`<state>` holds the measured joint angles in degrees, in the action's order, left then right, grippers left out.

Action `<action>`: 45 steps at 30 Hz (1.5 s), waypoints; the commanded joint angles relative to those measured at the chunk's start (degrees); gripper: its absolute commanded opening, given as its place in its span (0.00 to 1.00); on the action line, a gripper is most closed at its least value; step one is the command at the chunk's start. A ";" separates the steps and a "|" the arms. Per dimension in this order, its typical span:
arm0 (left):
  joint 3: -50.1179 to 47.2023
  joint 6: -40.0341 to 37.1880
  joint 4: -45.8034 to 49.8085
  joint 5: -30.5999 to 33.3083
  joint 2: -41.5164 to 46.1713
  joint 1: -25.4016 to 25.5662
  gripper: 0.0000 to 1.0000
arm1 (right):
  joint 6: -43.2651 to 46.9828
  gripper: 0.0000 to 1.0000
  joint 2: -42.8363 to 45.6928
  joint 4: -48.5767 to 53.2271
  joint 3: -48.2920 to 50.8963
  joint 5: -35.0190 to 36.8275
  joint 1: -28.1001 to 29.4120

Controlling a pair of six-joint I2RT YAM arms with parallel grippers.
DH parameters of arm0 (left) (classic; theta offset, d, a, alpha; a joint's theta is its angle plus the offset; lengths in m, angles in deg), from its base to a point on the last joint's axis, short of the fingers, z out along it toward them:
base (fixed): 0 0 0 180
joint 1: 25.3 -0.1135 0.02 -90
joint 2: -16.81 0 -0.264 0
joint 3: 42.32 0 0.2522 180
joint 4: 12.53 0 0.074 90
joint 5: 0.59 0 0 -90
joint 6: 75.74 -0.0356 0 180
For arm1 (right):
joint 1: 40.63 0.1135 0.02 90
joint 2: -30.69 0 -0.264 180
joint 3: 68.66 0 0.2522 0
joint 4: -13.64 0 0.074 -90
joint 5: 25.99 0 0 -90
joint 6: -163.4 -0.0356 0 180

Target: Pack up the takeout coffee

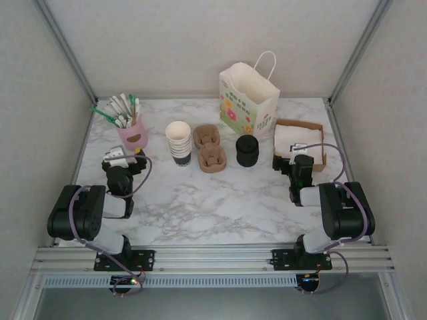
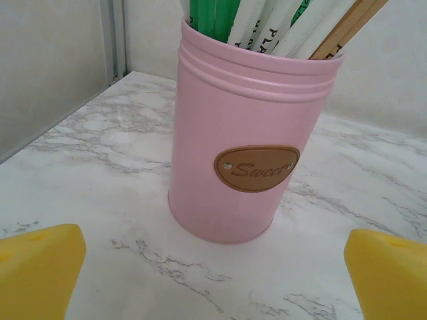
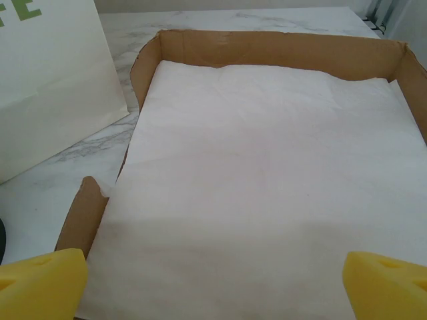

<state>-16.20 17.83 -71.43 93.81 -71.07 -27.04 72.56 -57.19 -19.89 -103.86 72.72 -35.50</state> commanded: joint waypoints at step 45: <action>-0.18 0.05 8.49 6.66 15.29 1.35 0.99 | -0.26 0.99 15.48 15.59 -3.86 -2.27 -0.07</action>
<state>-16.70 17.68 -67.01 96.76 -59.44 -26.34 72.58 -45.76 -9.57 -106.33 71.21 -35.50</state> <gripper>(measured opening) 0.995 0.988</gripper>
